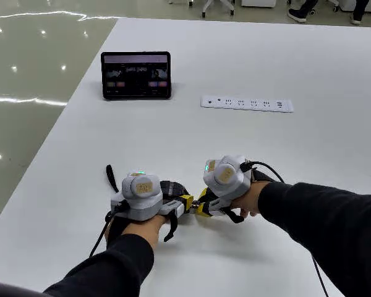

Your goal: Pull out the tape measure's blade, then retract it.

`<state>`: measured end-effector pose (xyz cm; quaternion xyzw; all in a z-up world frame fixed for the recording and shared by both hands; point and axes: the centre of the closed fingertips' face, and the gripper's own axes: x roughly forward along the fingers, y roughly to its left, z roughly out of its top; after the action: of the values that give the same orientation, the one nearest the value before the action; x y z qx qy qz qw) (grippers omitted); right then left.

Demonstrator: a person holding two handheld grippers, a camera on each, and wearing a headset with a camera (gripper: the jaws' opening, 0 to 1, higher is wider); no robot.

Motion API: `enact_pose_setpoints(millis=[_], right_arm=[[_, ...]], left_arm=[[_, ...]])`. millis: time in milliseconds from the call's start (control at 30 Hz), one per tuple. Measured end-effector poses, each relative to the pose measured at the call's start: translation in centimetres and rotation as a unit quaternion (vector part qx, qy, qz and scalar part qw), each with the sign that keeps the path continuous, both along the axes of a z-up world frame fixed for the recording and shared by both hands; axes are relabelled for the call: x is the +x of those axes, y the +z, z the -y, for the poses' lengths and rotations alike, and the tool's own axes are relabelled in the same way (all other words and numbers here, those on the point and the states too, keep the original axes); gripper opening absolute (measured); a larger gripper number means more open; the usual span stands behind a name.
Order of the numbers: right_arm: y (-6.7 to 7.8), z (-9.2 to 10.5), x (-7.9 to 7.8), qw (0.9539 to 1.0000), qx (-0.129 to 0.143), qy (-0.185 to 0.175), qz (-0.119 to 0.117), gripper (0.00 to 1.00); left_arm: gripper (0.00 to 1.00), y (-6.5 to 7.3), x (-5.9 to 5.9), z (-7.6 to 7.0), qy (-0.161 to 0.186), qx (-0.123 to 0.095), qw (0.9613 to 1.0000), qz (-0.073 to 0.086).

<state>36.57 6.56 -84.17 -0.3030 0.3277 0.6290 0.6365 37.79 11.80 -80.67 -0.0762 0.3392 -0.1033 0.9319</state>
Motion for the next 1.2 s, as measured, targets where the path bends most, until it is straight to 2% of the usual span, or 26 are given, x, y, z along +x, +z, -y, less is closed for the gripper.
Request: enact_pose_setpoints(millis=[200,500,1200], right_arm=[[0.0,-0.3,0.1,1.0000,0.005,-0.003,-0.005,0.11],[0.0,-1.1,0.1,1.0000,0.008,0.002,0.000,0.11],[0.1,-1.0,0.1,1.0000,0.004,0.007,0.003,0.11]], left_arm=[[0.57,0.0,0.0,0.0,0.001,-0.001,1.0000,0.000],[0.57,0.0,0.0,0.0,0.002,-0.001,1.0000,-0.001],[0.57,0.2,0.0,0.0,0.003,-0.002,1.0000,0.002]])
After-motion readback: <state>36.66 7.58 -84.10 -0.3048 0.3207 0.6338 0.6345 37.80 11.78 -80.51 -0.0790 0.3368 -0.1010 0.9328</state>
